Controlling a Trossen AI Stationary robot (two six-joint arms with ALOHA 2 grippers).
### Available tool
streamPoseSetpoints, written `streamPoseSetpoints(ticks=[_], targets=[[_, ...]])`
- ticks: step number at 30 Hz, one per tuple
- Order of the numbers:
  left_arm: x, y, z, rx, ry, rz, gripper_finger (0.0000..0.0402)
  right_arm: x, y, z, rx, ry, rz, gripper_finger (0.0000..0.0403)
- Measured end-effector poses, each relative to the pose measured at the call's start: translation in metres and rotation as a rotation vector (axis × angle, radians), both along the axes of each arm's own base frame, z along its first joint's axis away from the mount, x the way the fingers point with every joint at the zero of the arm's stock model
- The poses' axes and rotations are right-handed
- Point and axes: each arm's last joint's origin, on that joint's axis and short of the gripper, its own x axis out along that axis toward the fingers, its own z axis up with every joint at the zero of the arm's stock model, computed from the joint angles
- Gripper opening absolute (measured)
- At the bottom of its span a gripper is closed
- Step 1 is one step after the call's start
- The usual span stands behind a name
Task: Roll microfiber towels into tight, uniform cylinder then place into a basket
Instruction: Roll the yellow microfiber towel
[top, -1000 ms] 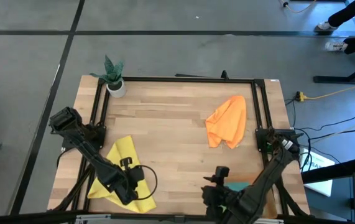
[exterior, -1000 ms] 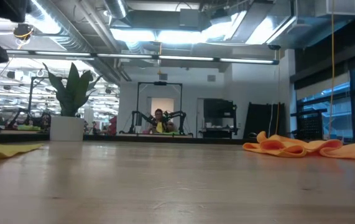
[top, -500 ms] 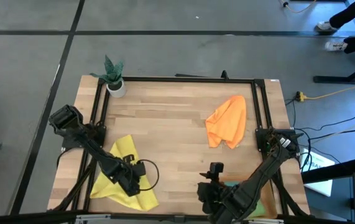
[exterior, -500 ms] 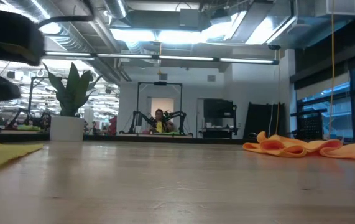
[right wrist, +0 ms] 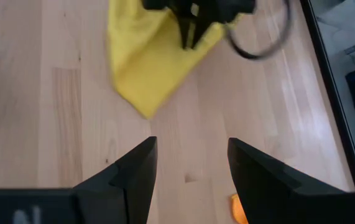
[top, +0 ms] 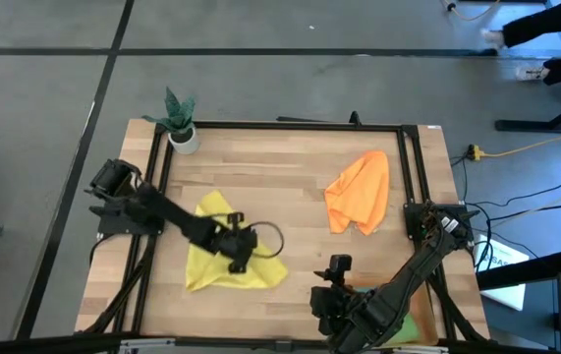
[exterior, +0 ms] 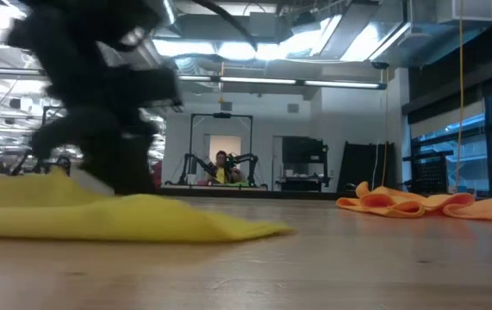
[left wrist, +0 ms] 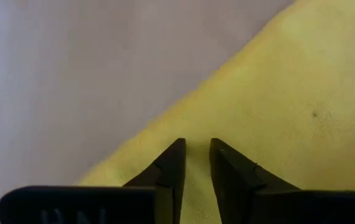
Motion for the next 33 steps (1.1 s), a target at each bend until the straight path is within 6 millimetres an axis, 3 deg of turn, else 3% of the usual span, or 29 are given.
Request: streamPoseSetpoints(ticks=[4,8,14,21,27,33], targets=[[0.009,0.027,0.001,0.033,0.001,0.035,0.0066,0.000,0.000,0.000,0.001,-0.001,-0.001,0.0197],[0.009,0.034,0.014,-0.032,-0.011,0.027,0.0066,0.000,0.000,0.000,0.005,-0.004,-0.003,0.0197],[-0.012,0.025,0.048,-0.236,0.046,-0.058,0.0066,0.000,0.000,0.000,0.018,-0.014,-0.020,0.0197],[-0.050,0.001,0.070,-0.193,0.146,-0.242,0.0066,0.000,0.000,0.000,0.015,-0.012,-0.019,0.0197],[-0.053,-0.011,0.068,-0.179,0.126,-0.175,0.0066,0.001,0.000,0.000,0.018,-0.014,-0.020,0.0197],[-0.052,-0.008,0.055,-0.129,0.197,-0.112,0.0066,0.001,0.000,0.000,0.021,-0.017,-0.020,0.0197]])
